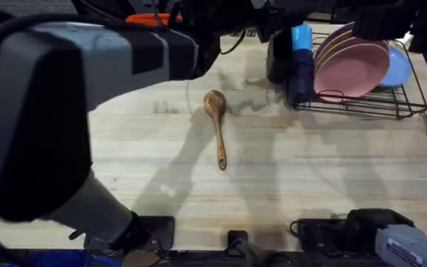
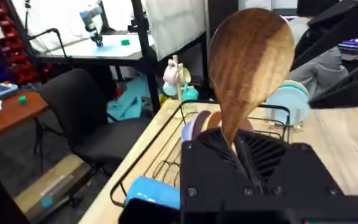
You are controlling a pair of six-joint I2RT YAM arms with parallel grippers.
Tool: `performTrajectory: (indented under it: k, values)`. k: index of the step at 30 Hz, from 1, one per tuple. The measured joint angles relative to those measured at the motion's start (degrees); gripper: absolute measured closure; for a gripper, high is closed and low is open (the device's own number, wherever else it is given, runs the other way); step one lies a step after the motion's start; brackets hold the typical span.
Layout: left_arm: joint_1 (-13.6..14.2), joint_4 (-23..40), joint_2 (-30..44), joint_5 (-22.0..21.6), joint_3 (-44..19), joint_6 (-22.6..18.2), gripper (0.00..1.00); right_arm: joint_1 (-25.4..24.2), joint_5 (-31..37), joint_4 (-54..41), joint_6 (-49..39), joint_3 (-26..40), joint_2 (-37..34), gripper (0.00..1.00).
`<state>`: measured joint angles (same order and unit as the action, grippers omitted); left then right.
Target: Pick up the spoon on the table one by one and put them onto the rack
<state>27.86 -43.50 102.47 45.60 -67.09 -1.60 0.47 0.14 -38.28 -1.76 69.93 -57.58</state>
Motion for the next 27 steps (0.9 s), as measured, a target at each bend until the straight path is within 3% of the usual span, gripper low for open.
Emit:
performTrajectory:
  k: [8, 18, 27]
  values:
    - [1.2, -11.3, 4.5, -0.4, 0.0, 3.9, 0.958, 0.0, 0.0, -0.1, 0.0, 0.0, 2.2, 0.009]
    - [3.7, -11.6, 7.8, -0.5, 0.0, 6.5, 0.958, 0.0, 0.0, -0.1, 0.0, 0.0, 2.2, 0.009]
    - [3.7, -12.5, 10.8, -2.3, 0.0, 6.6, 0.958, 0.0, 0.0, -0.1, 0.0, 0.0, 2.2, 0.009]
